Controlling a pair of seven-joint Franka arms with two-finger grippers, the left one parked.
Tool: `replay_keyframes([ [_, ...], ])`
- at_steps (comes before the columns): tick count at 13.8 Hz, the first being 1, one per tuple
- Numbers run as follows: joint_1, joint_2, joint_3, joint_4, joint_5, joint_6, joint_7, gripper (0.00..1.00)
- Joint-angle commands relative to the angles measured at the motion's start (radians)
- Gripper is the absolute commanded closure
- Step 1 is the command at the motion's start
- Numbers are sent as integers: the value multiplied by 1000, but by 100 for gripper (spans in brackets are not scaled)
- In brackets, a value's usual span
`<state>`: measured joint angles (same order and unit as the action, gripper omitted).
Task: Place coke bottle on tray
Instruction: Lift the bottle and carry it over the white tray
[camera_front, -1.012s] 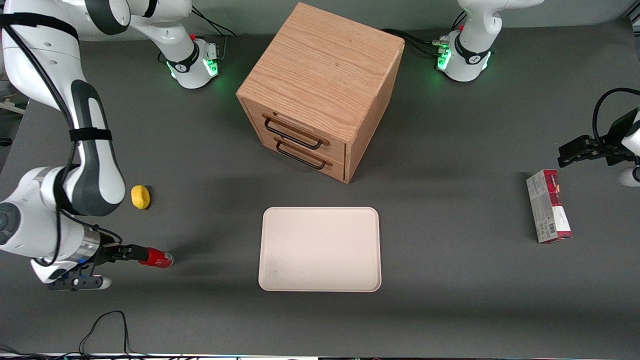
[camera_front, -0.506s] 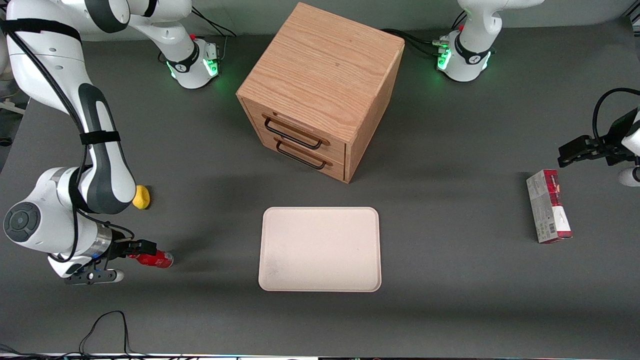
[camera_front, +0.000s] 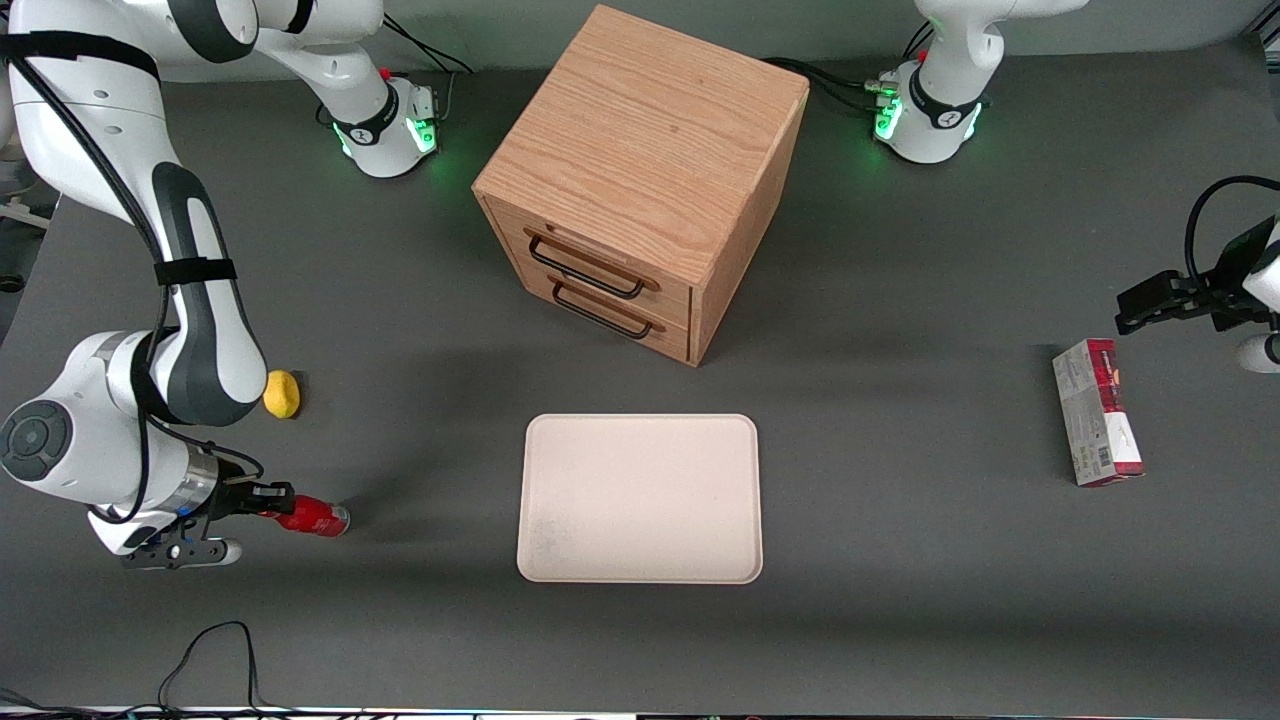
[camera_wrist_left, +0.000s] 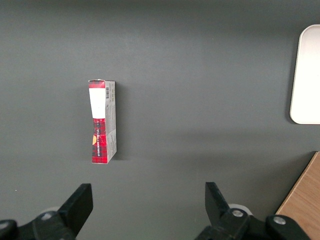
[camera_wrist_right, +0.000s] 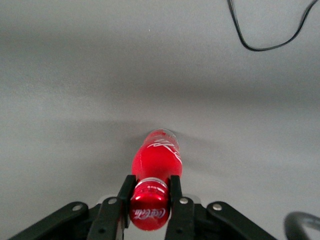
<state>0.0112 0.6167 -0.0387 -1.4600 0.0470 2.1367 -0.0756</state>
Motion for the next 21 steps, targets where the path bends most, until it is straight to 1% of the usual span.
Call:
replay_keyframes([
  [1, -7, -28, 10, 111, 20, -128, 26, 100],
  [3, -7, -28, 10, 269, 13, -342, 75, 100],
  [5, -7, -22, 10, 442, 14, -519, 135, 100],
  [6, -7, -20, 16, 492, 13, -587, 170, 100],
  [8, -7, -22, 72, 561, 7, -688, 267, 100],
  [9, -7, -18, 127, 578, -18, -698, 348, 100],
  [10, -7, -14, 217, 579, -71, -689, 446, 100],
  [12, -14, 11, 414, 578, -207, -625, 642, 100],
  [13, -14, 30, 498, 578, -267, -585, 745, 100],
  [14, -10, 63, 602, 576, -367, -528, 863, 100],
  [15, -4, 90, 665, 576, -439, -503, 928, 100],
  [16, 2, 115, 719, 572, -493, -476, 985, 100],
  [17, 9, 132, 752, 569, -533, -451, 1028, 100],
  [20, 45, 193, 761, 566, -559, -371, 1059, 100],
  [21, 52, 228, 761, 564, -587, -342, 1059, 100],
])
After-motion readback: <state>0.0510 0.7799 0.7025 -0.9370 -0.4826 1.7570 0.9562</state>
